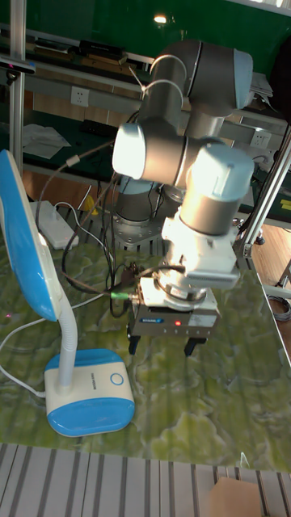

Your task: Turn on the desk lamp by pressing the button

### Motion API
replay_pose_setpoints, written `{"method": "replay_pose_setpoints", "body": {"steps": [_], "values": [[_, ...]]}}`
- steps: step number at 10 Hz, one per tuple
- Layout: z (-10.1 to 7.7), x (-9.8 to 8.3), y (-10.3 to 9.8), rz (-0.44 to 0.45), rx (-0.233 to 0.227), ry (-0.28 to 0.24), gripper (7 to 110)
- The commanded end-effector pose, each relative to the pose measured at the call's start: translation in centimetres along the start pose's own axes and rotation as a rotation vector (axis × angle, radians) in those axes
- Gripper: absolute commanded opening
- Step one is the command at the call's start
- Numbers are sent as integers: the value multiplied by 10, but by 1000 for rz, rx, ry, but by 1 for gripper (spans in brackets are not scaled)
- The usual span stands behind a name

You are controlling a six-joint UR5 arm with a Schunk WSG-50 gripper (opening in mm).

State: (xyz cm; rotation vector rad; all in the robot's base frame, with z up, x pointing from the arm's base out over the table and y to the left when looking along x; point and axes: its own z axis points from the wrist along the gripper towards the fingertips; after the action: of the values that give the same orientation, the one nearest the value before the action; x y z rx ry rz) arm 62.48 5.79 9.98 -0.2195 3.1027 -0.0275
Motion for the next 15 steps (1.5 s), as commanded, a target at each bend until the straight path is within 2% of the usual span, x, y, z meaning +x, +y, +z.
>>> {"method": "replay_pose_setpoints", "body": {"steps": [1, 3, 4, 6, 8, 9, 10, 11, 12, 14, 15], "values": [[-53, 17, -11, 37, -59, -32, 66], [-77, 25, -28, 51, -83, -49, 66], [-87, 20, -47, 97, -65, -87, 66], [-99, 12, -69, 108, -46, -151, 66], [-107, 12, -94, 133, -11, -170, 66], [-108, 13, -87, 159, -52, -166, 7], [-107, 19, -85, 170, -62, -139, 7], [-105, 24, -88, 163, -44, -106, 7], [-103, 21, -87, 156, -40, -95, 7], [-101, 8, -81, 151, -52, -131, 7], [-101, 3, -82, 153, -41, -153, 7]]}}
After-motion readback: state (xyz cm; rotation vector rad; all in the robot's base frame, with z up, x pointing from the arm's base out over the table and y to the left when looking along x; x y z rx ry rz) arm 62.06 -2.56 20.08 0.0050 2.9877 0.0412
